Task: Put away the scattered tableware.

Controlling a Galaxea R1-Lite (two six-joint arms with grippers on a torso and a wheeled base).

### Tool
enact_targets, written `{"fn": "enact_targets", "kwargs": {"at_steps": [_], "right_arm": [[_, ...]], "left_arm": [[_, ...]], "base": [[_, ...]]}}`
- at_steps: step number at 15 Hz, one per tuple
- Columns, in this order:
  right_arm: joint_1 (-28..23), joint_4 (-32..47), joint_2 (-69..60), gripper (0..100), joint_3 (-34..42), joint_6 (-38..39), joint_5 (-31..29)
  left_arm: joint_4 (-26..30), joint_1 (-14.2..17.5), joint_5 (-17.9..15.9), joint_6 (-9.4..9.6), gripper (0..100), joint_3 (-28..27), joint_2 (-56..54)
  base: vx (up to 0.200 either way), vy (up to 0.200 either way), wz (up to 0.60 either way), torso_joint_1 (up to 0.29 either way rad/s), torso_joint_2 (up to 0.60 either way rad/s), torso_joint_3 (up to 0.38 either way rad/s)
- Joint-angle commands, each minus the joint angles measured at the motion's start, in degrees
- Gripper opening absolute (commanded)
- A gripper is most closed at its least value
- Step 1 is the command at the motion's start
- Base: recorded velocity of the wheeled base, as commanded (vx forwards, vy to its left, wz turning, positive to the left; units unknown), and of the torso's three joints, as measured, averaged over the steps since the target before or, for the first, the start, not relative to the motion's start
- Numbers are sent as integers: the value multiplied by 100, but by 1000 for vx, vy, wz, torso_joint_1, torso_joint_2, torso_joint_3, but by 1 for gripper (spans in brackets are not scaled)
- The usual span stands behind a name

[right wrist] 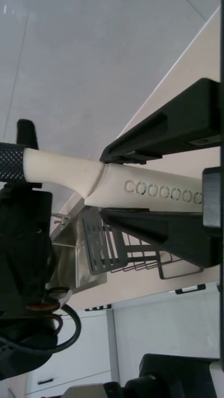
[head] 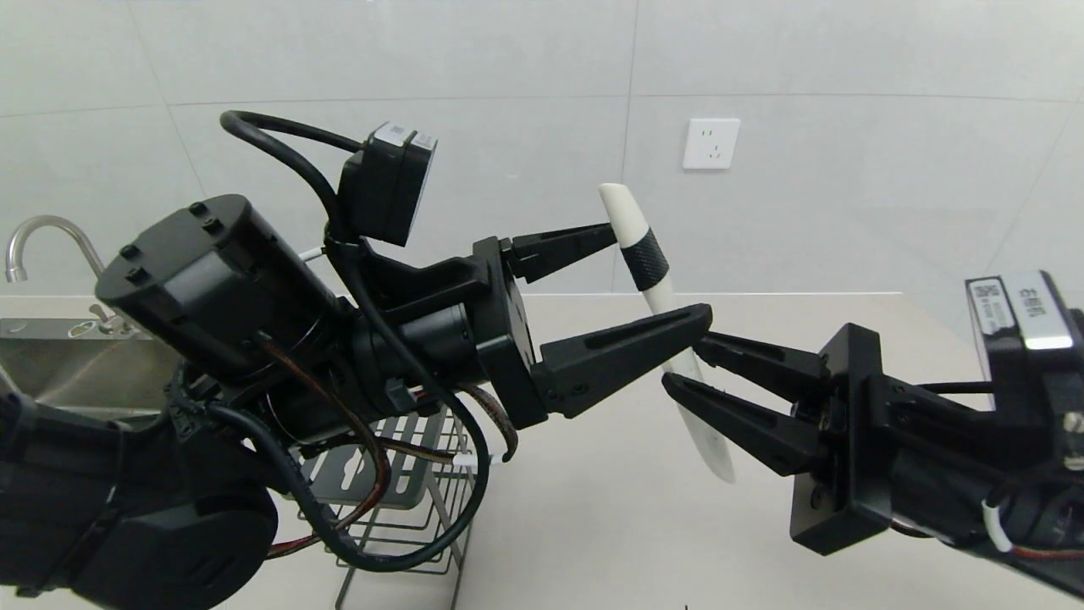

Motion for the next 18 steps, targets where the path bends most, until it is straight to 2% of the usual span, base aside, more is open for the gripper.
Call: {"fn": "enact_targets", "kwargs": {"at_steps": [1,3,5,11,12,18], "right_arm": [[7,-11,262,0,-114,5,34],[7,-151,429,0,-122,23,42],[7,-169,490,0,-202,23,42],[95,-195,604,0,-281,23,42],[95,-213,604,0,-289,23,42],[69,-213,596,0,-369,31,42]], "left_arm": [[-228,17,22,-23,100,-14,233],[-527,17,136,-102,100,-14,321],[-588,0,145,-251,100,-5,312],[-588,0,136,-269,100,-14,312],[-588,0,145,-278,0,-14,321],[-782,-18,154,-330,0,-172,321]], "base": [[0,0,0,0,0,0],[0,0,0,0,0,0],[0,0,0,0,0,0],[0,0,0,0,0,0],[0,0,0,0,0,0],[0,0,0,0,0,0]]}}
